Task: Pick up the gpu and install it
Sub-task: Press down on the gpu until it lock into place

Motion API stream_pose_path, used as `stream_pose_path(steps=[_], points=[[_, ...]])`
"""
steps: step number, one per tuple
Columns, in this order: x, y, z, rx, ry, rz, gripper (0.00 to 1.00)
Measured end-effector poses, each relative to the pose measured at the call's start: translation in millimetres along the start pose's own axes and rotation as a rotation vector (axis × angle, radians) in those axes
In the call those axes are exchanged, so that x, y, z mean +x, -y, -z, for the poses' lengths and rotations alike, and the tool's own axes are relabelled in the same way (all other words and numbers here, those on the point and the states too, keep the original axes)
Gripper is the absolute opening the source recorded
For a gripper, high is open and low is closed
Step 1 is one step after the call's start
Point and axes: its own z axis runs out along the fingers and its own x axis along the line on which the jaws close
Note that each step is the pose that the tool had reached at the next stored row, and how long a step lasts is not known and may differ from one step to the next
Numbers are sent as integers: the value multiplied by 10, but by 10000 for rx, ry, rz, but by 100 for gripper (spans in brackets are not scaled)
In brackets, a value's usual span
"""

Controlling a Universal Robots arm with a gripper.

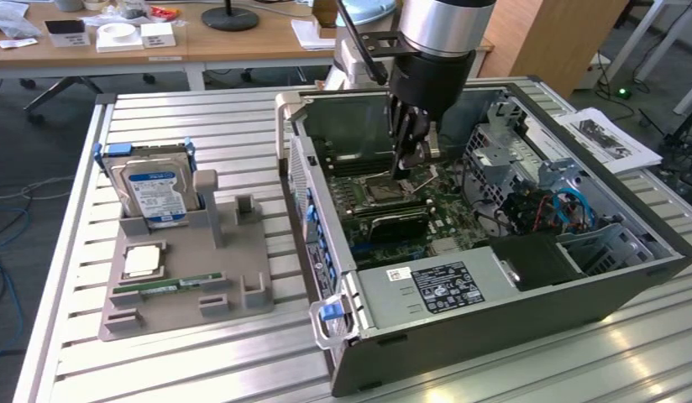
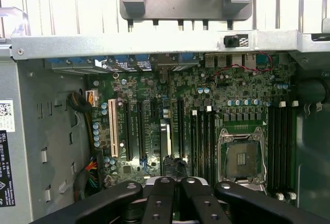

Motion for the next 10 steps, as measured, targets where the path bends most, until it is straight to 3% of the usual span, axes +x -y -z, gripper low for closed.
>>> stream_pose_path(steps=[10], points=[[-39, -3, -3, -1, -1, 0, 11]])
